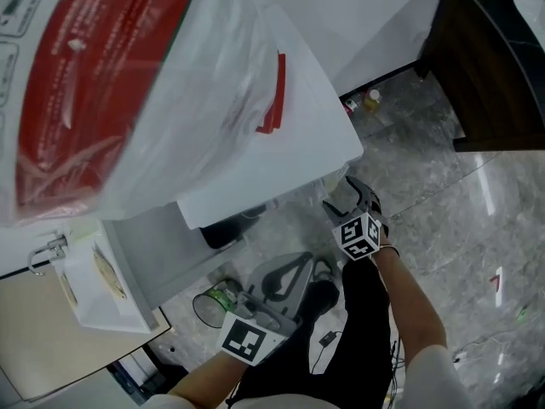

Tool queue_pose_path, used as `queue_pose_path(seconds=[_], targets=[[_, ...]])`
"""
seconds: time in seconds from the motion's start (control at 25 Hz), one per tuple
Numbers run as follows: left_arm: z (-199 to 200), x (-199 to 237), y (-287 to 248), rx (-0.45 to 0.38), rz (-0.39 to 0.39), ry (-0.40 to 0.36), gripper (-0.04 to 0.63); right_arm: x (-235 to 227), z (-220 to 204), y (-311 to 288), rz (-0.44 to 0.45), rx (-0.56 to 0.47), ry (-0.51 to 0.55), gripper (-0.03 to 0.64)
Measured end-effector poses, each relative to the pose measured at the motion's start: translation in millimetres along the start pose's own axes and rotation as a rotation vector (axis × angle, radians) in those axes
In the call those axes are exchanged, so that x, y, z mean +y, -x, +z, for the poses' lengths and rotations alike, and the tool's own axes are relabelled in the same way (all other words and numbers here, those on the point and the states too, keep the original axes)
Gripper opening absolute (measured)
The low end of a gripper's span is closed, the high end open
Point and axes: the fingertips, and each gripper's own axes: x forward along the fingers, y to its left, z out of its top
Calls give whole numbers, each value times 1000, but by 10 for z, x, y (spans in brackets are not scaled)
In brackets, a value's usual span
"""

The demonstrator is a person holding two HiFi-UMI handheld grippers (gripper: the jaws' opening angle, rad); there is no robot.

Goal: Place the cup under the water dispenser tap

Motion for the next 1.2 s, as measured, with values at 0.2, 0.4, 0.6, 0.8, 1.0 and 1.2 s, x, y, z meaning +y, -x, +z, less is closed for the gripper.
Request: queue_pose_path(seconds=[0.2,0.4,0.6,0.8,1.0,1.2], targets=[[330,-234,156,-11,-19,15,5,92,421,803,-37,-57,-71,331],[849,-532,443,-34,-47,7,5,373,1242,1746,18,-86,-115,325],[1360,-812,953,-37,-42,-33,5,662,2165,2786,-67,-139,-76,144],[1659,-1150,1434,-34,-45,-40,5,957,2844,3641,-123,-228,-145,94],[1955,-1330,1739,-88,-50,-49,5,1221,3267,4158,-160,-297,-182,71],[2149,-1300,1910,-121,-47,-62,5,1383,3383,4385,-193,-315,-193,41]])
